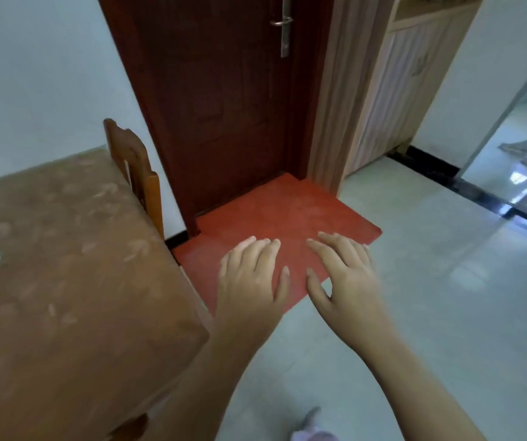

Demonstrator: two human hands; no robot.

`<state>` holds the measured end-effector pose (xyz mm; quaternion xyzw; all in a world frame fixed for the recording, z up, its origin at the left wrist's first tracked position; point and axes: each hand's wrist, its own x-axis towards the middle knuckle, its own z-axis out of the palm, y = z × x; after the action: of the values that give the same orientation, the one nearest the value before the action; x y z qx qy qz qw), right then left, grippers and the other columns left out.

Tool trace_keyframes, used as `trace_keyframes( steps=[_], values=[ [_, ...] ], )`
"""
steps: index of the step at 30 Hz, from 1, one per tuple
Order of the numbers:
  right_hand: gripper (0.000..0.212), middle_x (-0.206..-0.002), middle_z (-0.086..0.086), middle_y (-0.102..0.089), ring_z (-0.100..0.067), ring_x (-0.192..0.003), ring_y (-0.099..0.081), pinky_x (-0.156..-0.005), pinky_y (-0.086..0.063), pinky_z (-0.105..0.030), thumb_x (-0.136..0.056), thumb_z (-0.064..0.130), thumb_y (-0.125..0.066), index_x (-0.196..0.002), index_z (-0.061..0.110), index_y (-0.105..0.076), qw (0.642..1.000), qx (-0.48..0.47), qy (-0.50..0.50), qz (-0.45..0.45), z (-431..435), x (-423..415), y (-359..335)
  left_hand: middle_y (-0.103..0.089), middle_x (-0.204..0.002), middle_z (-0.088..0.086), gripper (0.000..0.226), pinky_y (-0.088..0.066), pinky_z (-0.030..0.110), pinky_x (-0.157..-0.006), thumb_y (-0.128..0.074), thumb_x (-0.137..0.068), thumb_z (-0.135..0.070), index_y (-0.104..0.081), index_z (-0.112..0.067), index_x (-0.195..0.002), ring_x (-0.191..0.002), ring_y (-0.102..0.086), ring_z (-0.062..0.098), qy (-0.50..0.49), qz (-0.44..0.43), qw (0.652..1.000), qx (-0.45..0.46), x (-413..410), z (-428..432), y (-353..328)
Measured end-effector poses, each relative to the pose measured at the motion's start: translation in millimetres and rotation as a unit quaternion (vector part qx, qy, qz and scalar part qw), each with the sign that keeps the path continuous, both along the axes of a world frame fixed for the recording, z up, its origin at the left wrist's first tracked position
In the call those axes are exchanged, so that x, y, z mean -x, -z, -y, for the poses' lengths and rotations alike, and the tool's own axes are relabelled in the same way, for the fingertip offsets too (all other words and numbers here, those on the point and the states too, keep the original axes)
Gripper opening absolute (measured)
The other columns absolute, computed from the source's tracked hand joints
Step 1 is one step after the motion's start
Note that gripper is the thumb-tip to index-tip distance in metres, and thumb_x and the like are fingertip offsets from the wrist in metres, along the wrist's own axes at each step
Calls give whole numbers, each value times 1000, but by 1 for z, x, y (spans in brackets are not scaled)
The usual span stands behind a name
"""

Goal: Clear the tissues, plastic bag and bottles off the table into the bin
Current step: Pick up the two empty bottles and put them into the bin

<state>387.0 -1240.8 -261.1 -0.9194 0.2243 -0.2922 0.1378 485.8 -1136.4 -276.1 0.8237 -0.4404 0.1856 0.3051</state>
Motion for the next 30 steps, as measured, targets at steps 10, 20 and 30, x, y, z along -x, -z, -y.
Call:
trace_keyframes(
  steps=[10, 20, 30],
  values=[
    [40, -117, -7, -61, -28, -114, -51, -98, -33, -53, -80, 30, -43, -113, 13, -59, 990, -5, -137, -34, 108, -108, -8, -67, -108, 14, 41, -32, 33, -94, -43, -86, -29, -62, -2, -111, -106, -59, 32, -140, -16, 990, -4, -75, 75, -10],
    [42, -117, -8, -61, -28, -115, -51, -97, -32, -50, -81, 31, -42, -113, 11, -59, 961, 24, -268, -57, 146, -272, -15, -65, -111, 15, 41, -47, 50, -91, -44, -87, -30, -60, -3, -113, -109, -56, 32, -256, -57, 965, 25, -212, 107, -6],
    [37, -119, -10, -60, -26, -117, -49, -97, -33, -53, -79, 23, -54, -114, 12, -58, 922, 8, -385, -44, 136, -420, -15, -64, -112, 9, 38, -36, 37, -95, -43, -87, -29, -60, -6, -112, -112, -54, 27, -365, -56, 928, 42, -321, 98, -7]
  ],
)
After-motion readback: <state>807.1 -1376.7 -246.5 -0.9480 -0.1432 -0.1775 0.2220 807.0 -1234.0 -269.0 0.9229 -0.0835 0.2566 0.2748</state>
